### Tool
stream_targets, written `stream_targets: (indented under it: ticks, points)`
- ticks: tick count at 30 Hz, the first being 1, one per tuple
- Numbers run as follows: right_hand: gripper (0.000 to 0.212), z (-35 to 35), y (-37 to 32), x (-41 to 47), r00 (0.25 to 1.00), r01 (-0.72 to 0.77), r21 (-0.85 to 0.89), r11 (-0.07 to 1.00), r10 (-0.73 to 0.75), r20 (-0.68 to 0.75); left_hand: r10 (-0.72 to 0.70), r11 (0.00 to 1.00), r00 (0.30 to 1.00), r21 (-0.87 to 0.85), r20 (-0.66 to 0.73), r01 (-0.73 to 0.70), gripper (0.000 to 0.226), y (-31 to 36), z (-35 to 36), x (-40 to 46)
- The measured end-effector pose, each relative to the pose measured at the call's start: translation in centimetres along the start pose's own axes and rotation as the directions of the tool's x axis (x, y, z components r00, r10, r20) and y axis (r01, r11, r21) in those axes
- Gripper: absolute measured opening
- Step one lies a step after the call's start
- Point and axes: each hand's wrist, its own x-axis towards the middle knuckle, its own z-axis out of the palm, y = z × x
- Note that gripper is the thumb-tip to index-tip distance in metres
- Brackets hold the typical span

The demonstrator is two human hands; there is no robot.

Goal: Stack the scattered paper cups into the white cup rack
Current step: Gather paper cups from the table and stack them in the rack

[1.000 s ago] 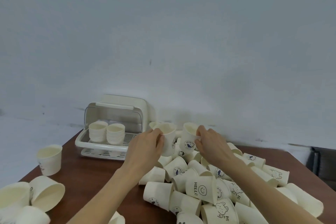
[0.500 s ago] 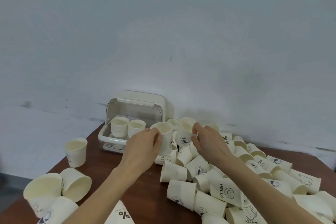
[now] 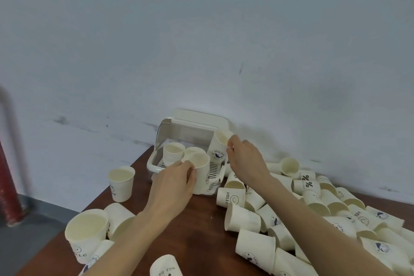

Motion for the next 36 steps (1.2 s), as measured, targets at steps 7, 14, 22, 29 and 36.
stream_targets:
  ticks: [7,14,22,29,36]
  points:
    - [0.009,3.1,-2.6,4.5,1.000,-0.022,0.040,0.999,0.022,0.001,-0.013,1.000,1.000,0.026,-0.026,0.014,0.026,-2.5,-0.1,0.5]
    - [0.010,6.3,-2.7,6.4,0.996,-0.055,0.022,0.998,0.053,0.078,-0.003,1.000,1.000,0.010,-0.028,0.004,0.027,-4.6,0.1,1.2]
    - [0.015,9.5,-2.6,6.3,0.993,-0.015,-0.047,0.999,0.021,0.119,-0.007,1.000,0.998,0.003,-0.064,0.007,0.026,-5.9,-0.1,2.7]
    - [0.016,11.4,-2.7,5.6,0.997,-0.026,-0.050,0.998,0.029,0.065,-0.030,0.999,0.994,0.012,-0.101,0.031,0.028,-6.2,-0.5,5.4]
    - [0.019,11.6,-3.2,5.4,0.995,-0.045,-0.107,0.993,0.054,0.084,-0.031,0.998,0.989,0.053,-0.147,0.039,0.028,-6.9,-0.2,9.3]
